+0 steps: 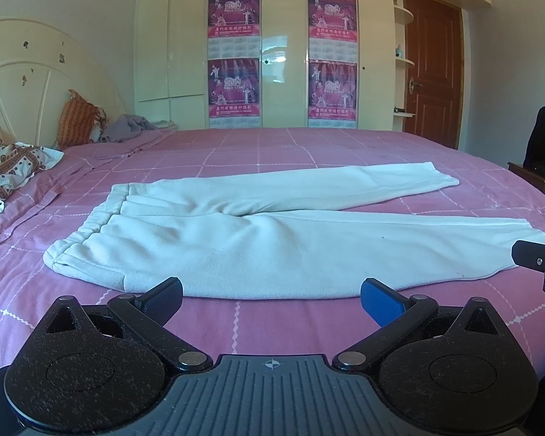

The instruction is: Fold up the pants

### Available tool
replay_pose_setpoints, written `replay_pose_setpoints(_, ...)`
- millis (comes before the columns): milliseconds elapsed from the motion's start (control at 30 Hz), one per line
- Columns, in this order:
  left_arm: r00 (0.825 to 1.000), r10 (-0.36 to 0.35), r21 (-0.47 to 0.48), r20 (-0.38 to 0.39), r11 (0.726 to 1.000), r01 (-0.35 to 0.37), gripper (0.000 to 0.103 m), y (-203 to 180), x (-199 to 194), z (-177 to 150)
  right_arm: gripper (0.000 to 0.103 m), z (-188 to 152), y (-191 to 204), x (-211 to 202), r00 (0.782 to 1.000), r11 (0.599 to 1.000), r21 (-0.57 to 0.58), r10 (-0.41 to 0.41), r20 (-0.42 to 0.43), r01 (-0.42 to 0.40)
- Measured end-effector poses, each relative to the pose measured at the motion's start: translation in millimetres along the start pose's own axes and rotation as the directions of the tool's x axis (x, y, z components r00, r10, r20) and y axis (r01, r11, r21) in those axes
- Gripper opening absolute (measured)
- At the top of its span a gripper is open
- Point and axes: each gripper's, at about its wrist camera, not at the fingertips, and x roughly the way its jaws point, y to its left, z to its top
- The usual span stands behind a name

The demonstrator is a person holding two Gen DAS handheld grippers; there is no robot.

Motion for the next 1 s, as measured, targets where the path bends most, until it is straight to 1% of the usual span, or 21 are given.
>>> replay_pose_setpoints(1000,1.0,0.002,0.009,0.001,1.0,-0.002,0.103,-3.5,-2.6,-1.2,0.103,-1.5,0.2,2.6,1.0,1.0,-0.001,-0.001,-0.005,0.001)
